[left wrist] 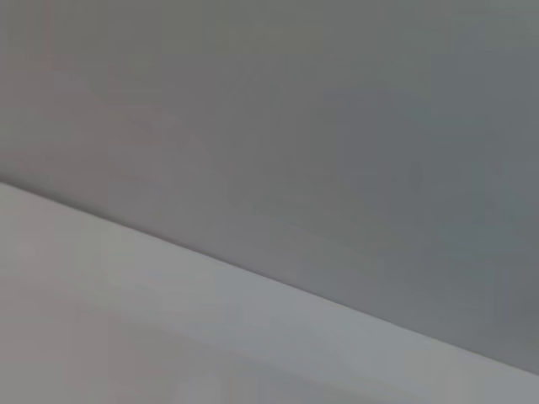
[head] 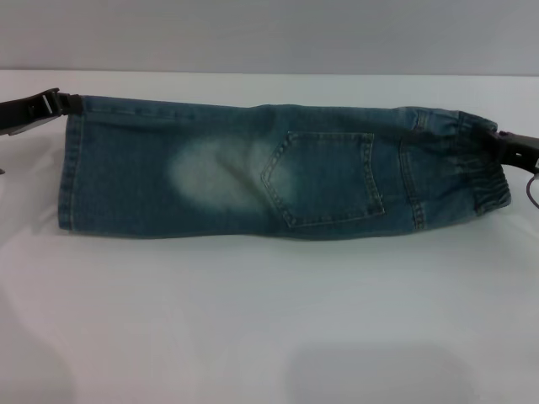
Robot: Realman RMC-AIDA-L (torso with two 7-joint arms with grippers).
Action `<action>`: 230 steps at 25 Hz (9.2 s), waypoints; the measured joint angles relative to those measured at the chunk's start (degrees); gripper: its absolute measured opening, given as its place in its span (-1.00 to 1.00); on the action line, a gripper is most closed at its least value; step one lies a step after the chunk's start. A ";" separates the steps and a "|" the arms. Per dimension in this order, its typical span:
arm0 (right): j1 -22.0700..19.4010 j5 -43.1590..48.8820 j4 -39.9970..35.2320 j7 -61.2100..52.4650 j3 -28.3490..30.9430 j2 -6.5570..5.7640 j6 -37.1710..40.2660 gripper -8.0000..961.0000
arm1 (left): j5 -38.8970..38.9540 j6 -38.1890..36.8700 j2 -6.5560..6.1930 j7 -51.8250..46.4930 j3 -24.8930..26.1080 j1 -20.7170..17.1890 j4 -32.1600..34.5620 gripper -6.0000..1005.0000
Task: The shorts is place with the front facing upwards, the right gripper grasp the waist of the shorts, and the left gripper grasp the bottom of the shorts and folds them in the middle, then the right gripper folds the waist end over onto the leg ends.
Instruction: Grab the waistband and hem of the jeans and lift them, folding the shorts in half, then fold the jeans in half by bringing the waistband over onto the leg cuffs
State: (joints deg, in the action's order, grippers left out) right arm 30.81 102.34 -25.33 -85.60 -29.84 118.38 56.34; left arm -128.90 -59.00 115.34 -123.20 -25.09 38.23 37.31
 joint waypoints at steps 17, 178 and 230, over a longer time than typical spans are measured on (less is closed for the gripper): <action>2.34 -2.21 2.88 2.12 -0.52 0.18 -6.12 -0.74 | 2.80 7.37 2.43 13.64 -1.36 0.69 -1.54 -0.76; 23.66 20.04 -34.35 -42.92 -17.18 -4.09 36.91 -0.95 | 27.75 -12.67 3.75 54.02 -19.44 10.64 -38.21 -0.01; 29.63 9.58 -15.42 -30.01 -46.06 0.94 14.07 -0.95 | 30.68 -26.05 2.45 47.02 -2.77 -9.31 -6.90 -0.01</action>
State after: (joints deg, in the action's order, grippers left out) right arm 60.44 111.91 -40.75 -115.60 -75.91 119.32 70.41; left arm -98.22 -85.04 117.79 -76.18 -27.86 28.92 30.41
